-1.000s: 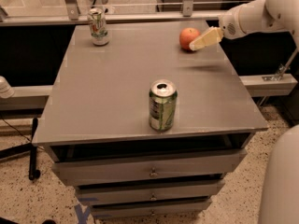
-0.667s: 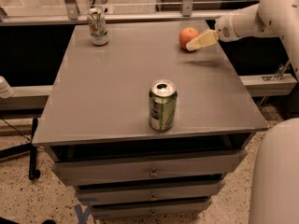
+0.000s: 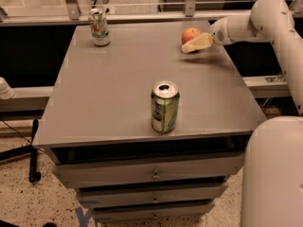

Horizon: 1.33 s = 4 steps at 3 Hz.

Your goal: Move apple near green can

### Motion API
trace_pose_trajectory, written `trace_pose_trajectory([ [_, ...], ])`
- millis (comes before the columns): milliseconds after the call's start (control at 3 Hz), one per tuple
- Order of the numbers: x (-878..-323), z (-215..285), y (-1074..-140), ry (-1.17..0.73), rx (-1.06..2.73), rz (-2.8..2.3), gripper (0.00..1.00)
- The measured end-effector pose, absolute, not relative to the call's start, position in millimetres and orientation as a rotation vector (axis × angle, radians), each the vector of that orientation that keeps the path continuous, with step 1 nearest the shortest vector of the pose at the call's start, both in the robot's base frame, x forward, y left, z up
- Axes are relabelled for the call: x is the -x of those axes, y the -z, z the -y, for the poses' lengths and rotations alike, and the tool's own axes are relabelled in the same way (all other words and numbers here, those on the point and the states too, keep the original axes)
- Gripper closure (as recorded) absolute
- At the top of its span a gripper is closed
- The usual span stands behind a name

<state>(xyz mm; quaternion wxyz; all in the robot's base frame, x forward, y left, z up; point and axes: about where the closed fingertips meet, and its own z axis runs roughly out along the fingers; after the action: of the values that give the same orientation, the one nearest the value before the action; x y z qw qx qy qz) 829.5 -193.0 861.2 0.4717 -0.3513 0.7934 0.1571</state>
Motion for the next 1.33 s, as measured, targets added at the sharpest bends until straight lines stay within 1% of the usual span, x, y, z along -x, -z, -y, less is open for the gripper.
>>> trace_pose_trajectory([
  [333,-830,184,-855,-0.431,0.856,-1.948,0.17],
  [1000,-816,188,-864,-0.470,0.860,-1.915,0.64],
  [1333,-794,195,-886,-0.493,0.857,-1.855,0.88],
])
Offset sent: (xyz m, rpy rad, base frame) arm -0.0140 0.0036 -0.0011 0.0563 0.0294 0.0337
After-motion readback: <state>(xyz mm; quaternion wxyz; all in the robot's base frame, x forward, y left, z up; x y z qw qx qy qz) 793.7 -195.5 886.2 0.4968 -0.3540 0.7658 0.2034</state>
